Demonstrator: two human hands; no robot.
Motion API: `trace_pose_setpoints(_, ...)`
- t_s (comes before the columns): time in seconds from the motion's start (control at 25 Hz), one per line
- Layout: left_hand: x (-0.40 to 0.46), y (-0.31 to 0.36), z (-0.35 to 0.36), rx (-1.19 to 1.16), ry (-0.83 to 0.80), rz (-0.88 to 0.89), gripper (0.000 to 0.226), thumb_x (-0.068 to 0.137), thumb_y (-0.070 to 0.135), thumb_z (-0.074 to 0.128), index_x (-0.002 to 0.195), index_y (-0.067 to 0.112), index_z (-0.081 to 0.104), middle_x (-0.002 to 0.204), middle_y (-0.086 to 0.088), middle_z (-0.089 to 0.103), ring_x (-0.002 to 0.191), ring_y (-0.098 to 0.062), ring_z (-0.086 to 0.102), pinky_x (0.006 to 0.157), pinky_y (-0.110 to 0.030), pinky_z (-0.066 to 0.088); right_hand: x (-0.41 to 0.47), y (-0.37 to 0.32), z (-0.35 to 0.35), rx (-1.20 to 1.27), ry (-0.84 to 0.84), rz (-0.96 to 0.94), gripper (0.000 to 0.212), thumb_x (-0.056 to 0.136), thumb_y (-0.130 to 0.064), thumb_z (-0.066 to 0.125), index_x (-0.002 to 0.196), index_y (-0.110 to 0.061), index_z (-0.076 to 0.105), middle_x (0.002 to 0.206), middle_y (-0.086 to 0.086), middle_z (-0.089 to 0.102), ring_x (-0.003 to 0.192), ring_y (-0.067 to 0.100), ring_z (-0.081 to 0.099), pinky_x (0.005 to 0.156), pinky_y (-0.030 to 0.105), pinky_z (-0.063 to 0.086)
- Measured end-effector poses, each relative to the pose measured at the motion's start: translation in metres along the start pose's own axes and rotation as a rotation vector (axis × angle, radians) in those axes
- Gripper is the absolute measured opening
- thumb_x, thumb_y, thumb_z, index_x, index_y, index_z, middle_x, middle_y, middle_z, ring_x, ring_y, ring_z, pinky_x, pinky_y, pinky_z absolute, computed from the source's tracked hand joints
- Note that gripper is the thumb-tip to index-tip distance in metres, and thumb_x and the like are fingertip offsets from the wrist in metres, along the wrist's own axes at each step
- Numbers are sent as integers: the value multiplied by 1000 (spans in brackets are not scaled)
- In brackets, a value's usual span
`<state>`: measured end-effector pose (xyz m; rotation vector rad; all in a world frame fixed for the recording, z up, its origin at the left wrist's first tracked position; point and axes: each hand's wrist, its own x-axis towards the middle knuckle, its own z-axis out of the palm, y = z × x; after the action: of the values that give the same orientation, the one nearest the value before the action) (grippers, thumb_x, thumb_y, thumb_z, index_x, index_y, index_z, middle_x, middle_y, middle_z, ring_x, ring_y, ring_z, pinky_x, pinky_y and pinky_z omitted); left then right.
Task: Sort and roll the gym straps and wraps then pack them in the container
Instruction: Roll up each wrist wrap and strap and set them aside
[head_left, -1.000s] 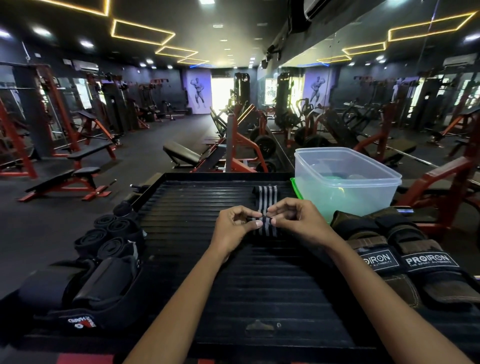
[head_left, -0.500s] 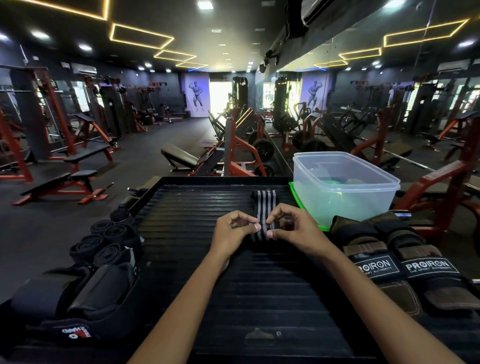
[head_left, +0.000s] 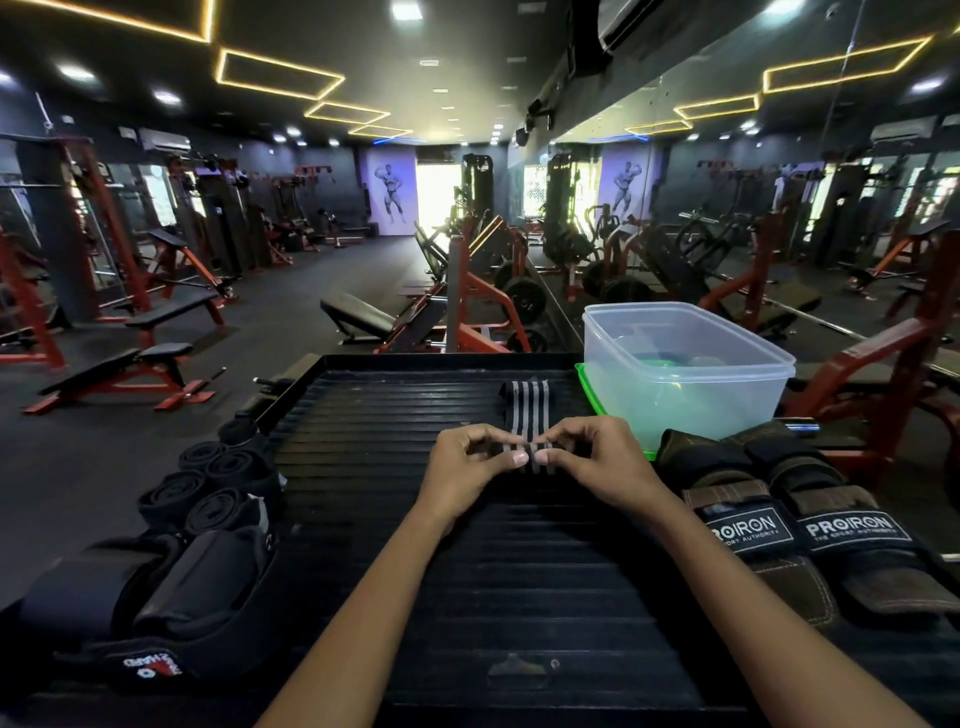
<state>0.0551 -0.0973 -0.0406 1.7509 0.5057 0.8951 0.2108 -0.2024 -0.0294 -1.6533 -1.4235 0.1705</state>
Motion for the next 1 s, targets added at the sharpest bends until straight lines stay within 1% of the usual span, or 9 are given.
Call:
trace_pose_setpoints(0.08,0,0,0,224,28,64,15,78,18,78,80,31,73,86,0,74,86,-18,67,79,-29,52,0,1,0,5,0,4,7,80,-18,76,82,-24,74,68,-2,71,61,6,61,65,28,49)
trace_pose_setpoints(0.12,0,0,0,263,38,73,13,79,19,77,80,31,73,85,3,74,85,-15,67,79,-26,51,0,2,0,24,-3,0,7,80,-19,76,83,-24,72,69,-1,71,62,8,61,66,30,49)
trace_pose_setpoints(0.2,0,0,0,249,42,69,7,81,18,75,83,24,74,85,5,73,85,-11,67,79,-23,51,-1,1,-1,76,-29,-19,15,79,-21,77,87,-25,65,71,2,67,64,12,59,66,30,49)
trace_pose_setpoints(0.28,0,0,0,196,40,66,9,81,15,75,87,22,71,86,7,72,83,-9,67,79,-24,51,-3,-2,-2,87,-68,-46,25,75,-18,81,88,-26,62,74,0,64,67,15,56,67,28,46)
trace_pose_setpoints(0.44,-1,-1,0,123,-1,56,18,81,18,75,91,21,61,85,0,69,79,-14,66,76,-28,51,-2,-4,-3,102,6,-49,22,72,-11,82,84,-23,69,78,-4,68,74,25,62,70,33,50)
trace_pose_setpoints(0.56,-2,-1,4,119,7,60,25,73,11,82,87,21,63,91,-3,70,78,-11,65,76,-28,54,-1,-4,-4,106,57,-8,18,73,-11,82,88,-16,72,82,2,72,79,23,66,75,32,51)
trace_pose_setpoints(0.72,0,-1,5,139,111,104,21,72,8,81,86,22,73,87,0,72,79,-16,66,76,-33,55,-2,-6,-2,112,82,14,20,73,-11,82,90,-13,72,81,-1,72,73,13,65,70,21,50)
trace_pose_setpoints(0.88,-1,-2,7,158,118,99,23,73,9,81,92,21,74,96,3,72,91,-15,67,80,-24,55,-2,-5,-3,104,84,6,19,74,-12,81,90,-12,71,82,2,72,77,18,66,73,25,51)
trace_pose_setpoints(1.0,-1,-2,6,140,85,102,28,72,7,81,93,24,73,97,4,71,92,-12,67,83,-21,54,-1,-5,-2,76,83,-2,15,77,-15,79,89,-14,70,81,0,70,76,16,64,72,25,50)
